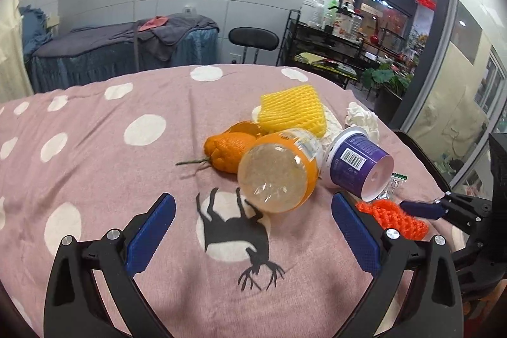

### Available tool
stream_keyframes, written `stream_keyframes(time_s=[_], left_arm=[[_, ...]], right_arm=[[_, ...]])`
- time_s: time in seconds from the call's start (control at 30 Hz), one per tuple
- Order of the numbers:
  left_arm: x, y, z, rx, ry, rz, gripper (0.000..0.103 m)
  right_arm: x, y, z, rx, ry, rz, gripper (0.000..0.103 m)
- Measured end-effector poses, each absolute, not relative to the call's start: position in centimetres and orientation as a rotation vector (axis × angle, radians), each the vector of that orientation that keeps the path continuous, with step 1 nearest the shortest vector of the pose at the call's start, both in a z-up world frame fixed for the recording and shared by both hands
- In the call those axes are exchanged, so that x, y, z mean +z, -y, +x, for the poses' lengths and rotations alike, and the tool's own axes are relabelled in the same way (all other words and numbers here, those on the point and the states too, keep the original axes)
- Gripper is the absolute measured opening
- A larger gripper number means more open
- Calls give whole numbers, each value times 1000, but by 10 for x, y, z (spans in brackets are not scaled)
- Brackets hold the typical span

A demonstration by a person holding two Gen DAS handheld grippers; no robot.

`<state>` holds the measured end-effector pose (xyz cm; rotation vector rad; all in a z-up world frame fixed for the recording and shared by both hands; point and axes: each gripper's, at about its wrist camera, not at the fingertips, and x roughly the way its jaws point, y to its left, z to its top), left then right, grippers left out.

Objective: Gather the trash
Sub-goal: 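Grasp the orange foam net with the right tool while the left tool grasps the drink bottle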

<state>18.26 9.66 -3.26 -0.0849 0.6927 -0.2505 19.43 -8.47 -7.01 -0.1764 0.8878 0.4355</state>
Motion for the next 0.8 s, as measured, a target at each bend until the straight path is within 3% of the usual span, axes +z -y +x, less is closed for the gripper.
stream_keyframes(time_s=[0.17,0.23,0.4,0.6,0.8], left_arm=[[-21,-79,209,-333,-756,52,97],[-15,-72,220,-385,-801,93,97],[-10,-50,252,-493,-922,218,97],[-37,-22,291,-555,-1143,378,97],[-54,-6,312,-586,-1253,451,94]], right_arm=[[-73,86,192,453,-890,-176,37],[-70,89,190,462,-886,-160,34],[-58,95,180,492,-854,-125,33],[-50,108,171,498,-851,-84,33],[-52,121,167,476,-857,-52,33]])
